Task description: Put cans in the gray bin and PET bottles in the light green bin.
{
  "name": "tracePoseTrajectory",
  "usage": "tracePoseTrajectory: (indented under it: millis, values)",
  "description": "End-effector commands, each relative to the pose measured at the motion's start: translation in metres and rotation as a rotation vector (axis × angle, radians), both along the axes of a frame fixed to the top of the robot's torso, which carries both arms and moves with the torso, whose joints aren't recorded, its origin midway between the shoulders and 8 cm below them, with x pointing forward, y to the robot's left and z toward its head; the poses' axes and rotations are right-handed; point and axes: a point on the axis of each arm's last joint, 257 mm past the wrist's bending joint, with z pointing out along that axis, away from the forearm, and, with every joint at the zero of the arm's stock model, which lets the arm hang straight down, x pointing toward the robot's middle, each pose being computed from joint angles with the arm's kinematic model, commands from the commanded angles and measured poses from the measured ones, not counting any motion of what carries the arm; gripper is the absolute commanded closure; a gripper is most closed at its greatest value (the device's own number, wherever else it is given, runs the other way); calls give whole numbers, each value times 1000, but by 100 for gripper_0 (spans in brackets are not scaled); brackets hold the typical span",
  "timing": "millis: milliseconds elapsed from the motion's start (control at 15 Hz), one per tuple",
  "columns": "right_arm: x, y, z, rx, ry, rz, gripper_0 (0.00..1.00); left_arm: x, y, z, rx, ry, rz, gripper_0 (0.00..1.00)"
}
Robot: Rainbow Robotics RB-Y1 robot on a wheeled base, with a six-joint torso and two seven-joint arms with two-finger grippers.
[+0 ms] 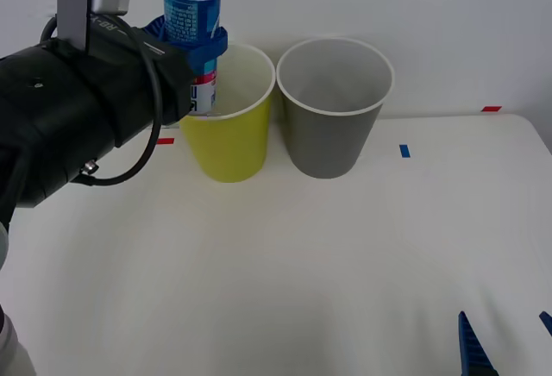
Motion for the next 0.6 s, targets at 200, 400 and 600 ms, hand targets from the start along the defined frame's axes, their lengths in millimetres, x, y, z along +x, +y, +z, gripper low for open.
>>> tracePoseTrajectory:
  millis: [200,400,600]
  values:
    - [0,0,0,0,0,0,0,0,-7,22,-13,-50,7,100]
    - [0,0,0,0,0,0,0,-8,-23,67,-38,-192,-16,100]
    - [0,0,0,0,0,0,0,2,-52,89,-64,-232,-69,100]
